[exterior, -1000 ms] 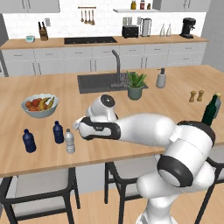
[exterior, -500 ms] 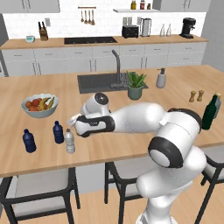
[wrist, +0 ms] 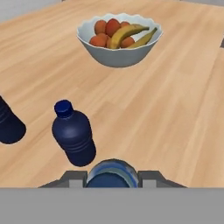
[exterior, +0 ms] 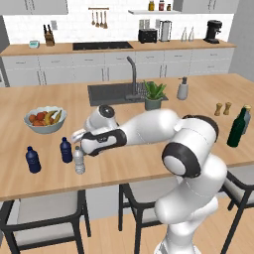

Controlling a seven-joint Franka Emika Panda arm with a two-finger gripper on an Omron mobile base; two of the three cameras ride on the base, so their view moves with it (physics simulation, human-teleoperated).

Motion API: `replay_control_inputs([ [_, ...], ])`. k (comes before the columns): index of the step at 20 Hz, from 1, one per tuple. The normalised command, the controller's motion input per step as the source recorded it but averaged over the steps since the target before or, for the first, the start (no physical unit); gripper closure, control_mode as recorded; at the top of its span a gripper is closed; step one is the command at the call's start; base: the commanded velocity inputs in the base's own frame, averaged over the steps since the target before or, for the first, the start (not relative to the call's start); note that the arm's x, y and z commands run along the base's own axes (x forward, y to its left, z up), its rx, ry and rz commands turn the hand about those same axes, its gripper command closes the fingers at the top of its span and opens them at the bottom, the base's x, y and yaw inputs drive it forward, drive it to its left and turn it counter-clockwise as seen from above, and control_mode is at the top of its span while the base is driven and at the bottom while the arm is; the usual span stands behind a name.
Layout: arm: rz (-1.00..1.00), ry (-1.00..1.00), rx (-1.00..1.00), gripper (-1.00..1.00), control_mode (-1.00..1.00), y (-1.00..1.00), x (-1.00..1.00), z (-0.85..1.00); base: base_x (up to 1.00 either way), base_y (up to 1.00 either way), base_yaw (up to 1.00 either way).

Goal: Move the plastic bottles in the middle to the plastics group, and the glass bottles in the middle to the glass group.

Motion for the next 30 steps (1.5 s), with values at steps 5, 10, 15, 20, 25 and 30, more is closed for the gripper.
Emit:
replay_control_inputs([
  [5, 0.0, 0.16, 0.01, 1.0, -1.0, 0.08, 0.16, -0.21, 0.0, 0.0, 0.0],
  [10, 0.03, 0.07, 0.0, 1.0, -1.0, 0.0, 0.2, -0.19, 0.0, 0.0, 0.0],
  [15, 0.05, 0.0, 0.0, 1.0, -1.0, 0.01, 0.11, -0.24, 0.0, 0.0, 0.0],
  [20, 0.04, 0.0, 0.0, 1.0, -1.0, 0.04, 0.04, -0.26, 0.0, 0.0, 0.0],
  [25, 0.04, 0.0, 0.0, 1.0, -1.0, 0.02, 0.1, -0.22, 0.0, 0.0, 0.0],
  [30, 0.04, 0.0, 0.0, 1.0, -1.0, 0.0, 0.04, -0.19, 0.0, 0.0, 0.0],
])
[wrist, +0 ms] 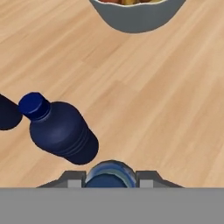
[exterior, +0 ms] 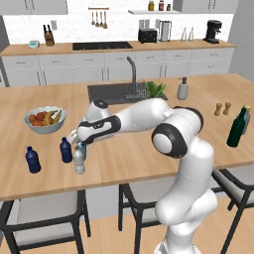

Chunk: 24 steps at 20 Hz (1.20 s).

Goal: Move the plastic bottles in the middle to the plastics group, and the glass bottles in the middle to the glass group.

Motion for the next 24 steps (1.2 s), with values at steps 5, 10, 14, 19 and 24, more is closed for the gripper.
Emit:
replay_control_inputs([
  [5, 0.0, 0.0, -0.03, -1.0, -1.0, 0.17, -0.05, -0.09, 0.0, 0.0, 0.0],
  [10, 0.0, -0.04, 0.0, -1.0, -1.0, -0.04, -0.11, 0.05, 0.0, 0.0, 0.0],
  [14, 0.0, -0.07, 0.0, -1.0, -1.0, -0.05, -0.14, 0.3, 0.0, 0.0, 0.0],
  [19, 0.0, 0.0, 0.03, -1.0, -1.0, -0.01, -0.16, 0.58, 0.0, 0.0, 0.0],
  [24, 0.0, 0.0, 0.01, -1.0, -1.0, -0.22, -0.32, 0.7, 0.0, 0.0, 0.0],
])
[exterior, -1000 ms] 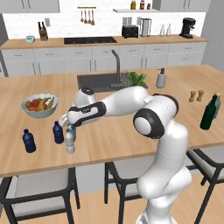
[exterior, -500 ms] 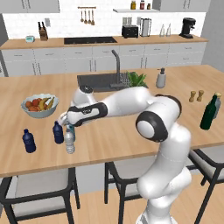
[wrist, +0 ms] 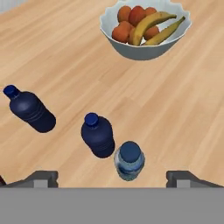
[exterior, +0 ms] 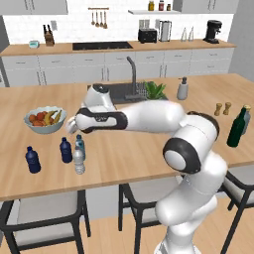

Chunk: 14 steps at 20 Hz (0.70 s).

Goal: Move the plastic bottles in the middle to the plastics group, and the glass bottles in the middle to the glass group.

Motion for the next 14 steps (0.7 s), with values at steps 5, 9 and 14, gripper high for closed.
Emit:
replay_control_inputs([
  [5, -0.02, 0.01, 0.0, -1.0, -1.0, -0.81, -0.55, 0.15, 0.0, 0.0, 0.0],
  [9, -0.18, 0.02, -0.01, -1.0, -1.0, -0.93, -0.52, 0.0, 0.0, 0.0, 0.0],
  [14, -0.14, 0.0, 0.0, -1.0, -1.0, -0.99, -0.57, -0.02, 0.0, 0.0, 0.0],
])
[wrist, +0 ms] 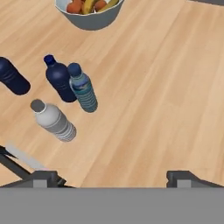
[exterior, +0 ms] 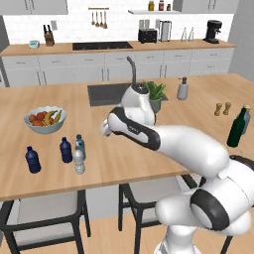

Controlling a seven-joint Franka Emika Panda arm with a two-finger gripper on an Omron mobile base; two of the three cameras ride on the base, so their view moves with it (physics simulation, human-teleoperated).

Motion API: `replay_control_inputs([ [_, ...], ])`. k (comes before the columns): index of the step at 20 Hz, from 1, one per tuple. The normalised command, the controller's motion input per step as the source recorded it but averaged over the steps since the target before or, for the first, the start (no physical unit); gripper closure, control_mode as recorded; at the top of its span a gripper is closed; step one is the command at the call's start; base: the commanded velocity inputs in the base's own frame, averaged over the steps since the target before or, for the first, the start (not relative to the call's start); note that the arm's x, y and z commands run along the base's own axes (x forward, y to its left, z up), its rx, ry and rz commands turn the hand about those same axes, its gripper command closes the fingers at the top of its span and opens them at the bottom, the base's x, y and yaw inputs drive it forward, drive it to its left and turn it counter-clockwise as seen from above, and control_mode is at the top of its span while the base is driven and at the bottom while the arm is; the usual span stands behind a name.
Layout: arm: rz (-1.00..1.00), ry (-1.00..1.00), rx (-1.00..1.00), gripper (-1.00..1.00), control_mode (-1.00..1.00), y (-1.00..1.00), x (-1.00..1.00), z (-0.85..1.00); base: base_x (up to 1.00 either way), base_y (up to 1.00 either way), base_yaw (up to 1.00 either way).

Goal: Move the plastic bottles in the middle to the plastics group, and the glass bottles in the middle to the glass group.

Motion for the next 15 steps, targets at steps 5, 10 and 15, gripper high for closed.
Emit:
replay_control_inputs([
  [5, -0.12, 0.0, -0.04, -1.0, -1.0, -0.91, -0.65, -0.01, 0.0, 0.0, 0.0],
  [10, -0.11, 0.0, -0.05, -1.0, -1.0, -0.79, -0.83, 0.0, 0.0, 0.0, 0.0],
  [15, -0.11, -0.12, 0.0, -1.0, -1.0, -0.66, -0.98, 0.0, 0.0, 0.0, 0.0],
])
